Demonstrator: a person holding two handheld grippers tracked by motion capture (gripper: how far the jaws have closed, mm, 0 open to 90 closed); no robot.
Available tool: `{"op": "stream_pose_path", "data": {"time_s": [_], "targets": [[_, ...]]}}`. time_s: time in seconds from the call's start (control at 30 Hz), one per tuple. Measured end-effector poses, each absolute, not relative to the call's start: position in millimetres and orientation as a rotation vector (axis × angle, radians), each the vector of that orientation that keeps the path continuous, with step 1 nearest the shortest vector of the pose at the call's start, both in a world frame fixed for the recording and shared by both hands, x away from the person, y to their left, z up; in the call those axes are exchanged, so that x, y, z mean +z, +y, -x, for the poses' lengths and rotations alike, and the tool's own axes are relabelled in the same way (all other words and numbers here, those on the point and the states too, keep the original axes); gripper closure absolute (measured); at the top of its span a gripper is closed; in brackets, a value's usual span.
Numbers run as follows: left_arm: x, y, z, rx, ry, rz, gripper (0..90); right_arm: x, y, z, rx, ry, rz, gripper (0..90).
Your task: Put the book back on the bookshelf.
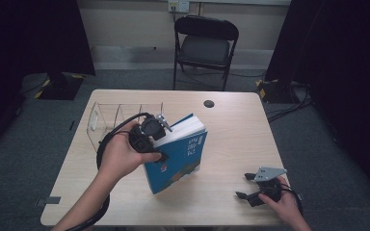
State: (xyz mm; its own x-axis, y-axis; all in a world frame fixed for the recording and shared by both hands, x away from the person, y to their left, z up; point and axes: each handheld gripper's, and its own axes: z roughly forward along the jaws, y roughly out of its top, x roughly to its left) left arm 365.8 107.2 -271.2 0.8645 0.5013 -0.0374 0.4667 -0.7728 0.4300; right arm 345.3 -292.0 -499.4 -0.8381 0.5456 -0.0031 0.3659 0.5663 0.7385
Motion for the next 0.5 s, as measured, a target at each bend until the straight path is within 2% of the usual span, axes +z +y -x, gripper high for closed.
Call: {"op": "stream_pose_path", "data": {"time_s": [0.5], "targets": [[-268.0, 136.2, -366.7, 0.133, 0.808, -2.572, 62.1, -499.5, -292.0, -345.3, 1.134, 2.570, -0.760, 18.2]]}}
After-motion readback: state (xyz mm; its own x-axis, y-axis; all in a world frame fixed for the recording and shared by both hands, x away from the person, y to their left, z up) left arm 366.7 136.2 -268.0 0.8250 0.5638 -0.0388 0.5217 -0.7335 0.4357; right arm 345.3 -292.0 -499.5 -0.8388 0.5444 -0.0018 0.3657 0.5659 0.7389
